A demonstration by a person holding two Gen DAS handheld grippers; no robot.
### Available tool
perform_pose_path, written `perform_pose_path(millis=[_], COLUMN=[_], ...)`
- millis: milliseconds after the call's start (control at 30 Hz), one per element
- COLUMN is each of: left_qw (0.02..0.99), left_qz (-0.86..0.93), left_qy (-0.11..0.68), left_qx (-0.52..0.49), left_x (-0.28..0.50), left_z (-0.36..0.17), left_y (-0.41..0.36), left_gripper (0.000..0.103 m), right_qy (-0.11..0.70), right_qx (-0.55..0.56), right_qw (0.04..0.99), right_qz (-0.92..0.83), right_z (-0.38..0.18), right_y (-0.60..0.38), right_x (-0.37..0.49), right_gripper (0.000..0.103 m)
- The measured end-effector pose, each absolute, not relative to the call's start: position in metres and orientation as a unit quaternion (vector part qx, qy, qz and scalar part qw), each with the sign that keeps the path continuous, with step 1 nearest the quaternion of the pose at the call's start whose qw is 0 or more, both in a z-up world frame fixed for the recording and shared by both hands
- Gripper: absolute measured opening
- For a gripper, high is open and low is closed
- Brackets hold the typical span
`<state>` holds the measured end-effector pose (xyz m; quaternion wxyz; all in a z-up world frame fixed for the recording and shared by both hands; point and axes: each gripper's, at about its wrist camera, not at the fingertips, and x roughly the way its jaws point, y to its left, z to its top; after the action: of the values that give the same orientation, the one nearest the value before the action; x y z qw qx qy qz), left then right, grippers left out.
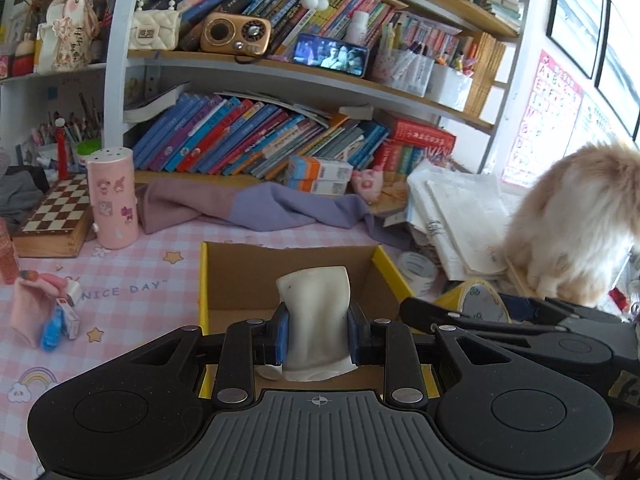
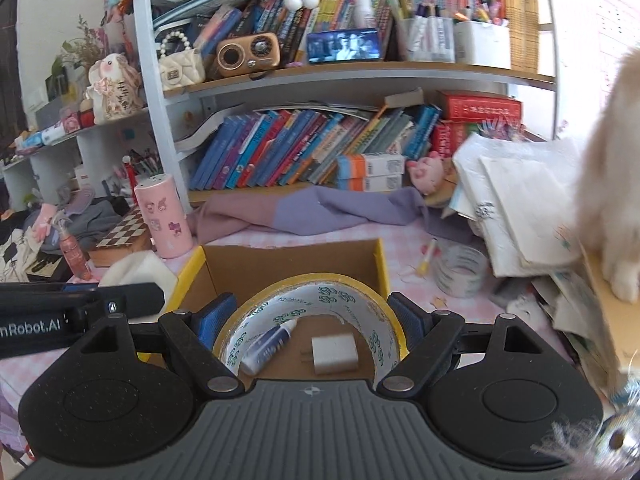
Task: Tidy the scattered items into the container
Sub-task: 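Carry the white block and tape roll with both tools over the yellow box, then lower both items into the box and open both tools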
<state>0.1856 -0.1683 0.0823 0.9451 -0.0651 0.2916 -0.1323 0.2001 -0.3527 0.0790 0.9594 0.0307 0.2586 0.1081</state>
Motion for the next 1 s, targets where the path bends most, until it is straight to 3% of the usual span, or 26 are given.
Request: perform_pose_path(millis=[433,1000], left_qw=[0.939,0.903], left_qz=[-0.095,-0.108], left_qy=[0.331,0.416], left_qx=[-0.015,0.026], left_x=[0.232,0.256], left_z=[0.055,0.004], left_y=[-0.175,-0.187], left_gripper=[0.026,0.026], right_qy=[0.293,0.371], right_qx=[-0.025,-0.136], right_qw=[0.945,0.904], right_qz=[0.141,0.161], right_z=[0.043,-0.011], right_y=[-0.335,-0.319], right_x=[0.262,0.282], right_gripper=[0.081,0.082])
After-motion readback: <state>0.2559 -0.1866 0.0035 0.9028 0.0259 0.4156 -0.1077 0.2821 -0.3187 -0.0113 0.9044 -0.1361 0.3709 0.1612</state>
